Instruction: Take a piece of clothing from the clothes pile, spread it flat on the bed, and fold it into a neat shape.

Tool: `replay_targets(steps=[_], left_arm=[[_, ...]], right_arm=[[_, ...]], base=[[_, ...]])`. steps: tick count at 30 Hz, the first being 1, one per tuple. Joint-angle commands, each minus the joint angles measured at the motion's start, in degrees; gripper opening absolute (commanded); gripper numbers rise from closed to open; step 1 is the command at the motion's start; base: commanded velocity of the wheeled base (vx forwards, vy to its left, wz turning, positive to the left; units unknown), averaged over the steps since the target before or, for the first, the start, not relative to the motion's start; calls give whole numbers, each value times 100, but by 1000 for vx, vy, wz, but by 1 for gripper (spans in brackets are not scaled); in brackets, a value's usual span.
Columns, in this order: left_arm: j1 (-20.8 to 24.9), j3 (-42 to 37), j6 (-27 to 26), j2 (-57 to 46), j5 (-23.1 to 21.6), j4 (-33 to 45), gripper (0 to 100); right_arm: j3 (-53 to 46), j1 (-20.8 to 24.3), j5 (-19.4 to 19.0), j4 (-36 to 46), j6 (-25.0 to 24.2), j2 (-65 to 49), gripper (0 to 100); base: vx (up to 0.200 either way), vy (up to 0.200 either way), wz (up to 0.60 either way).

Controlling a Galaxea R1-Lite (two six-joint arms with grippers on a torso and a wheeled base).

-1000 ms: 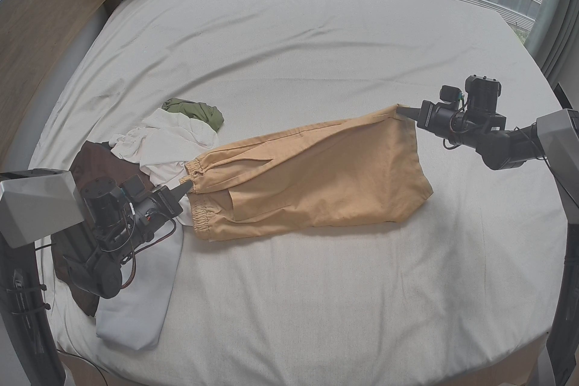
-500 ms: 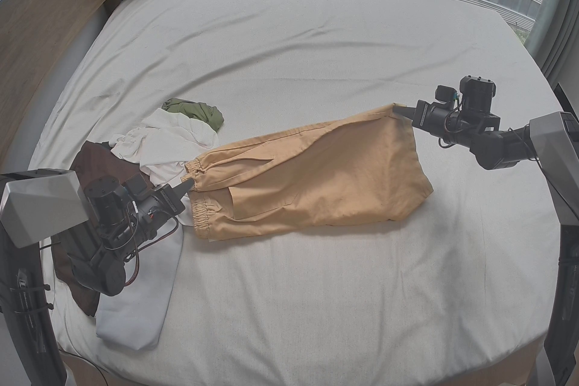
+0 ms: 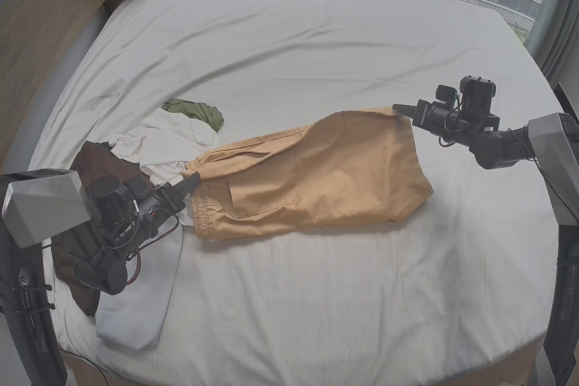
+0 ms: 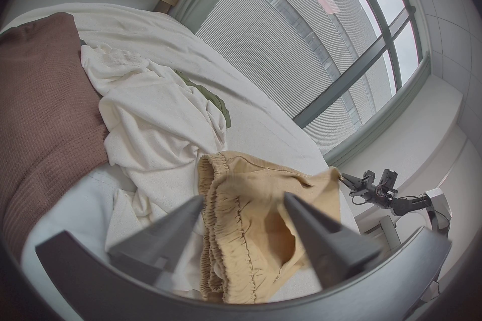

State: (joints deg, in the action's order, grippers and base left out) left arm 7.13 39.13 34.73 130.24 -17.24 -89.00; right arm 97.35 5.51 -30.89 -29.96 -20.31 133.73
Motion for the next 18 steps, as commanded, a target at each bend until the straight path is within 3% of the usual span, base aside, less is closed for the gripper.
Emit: replay_targets(steps=[1, 9, 13, 18], left_arm=[[-1, 24, -1, -25, 10, -3, 100], [-1, -28, 7, -228, 10, -3, 100], [51, -160, 25, -456, -8, -3, 100], [175, -371, 78, -764, -52, 6, 100]], right_arm=[[196, 29, 154, -45, -8, 180, 100], [-208, 55, 285, -326, -17, -84, 100], [-894, 91, 277, -414, -34, -567, 100], [-2256, 99, 224, -1090, -70, -1253, 100]], base=[[0, 0, 0], [0, 0, 0], [0, 0, 0], [0, 0, 0]])
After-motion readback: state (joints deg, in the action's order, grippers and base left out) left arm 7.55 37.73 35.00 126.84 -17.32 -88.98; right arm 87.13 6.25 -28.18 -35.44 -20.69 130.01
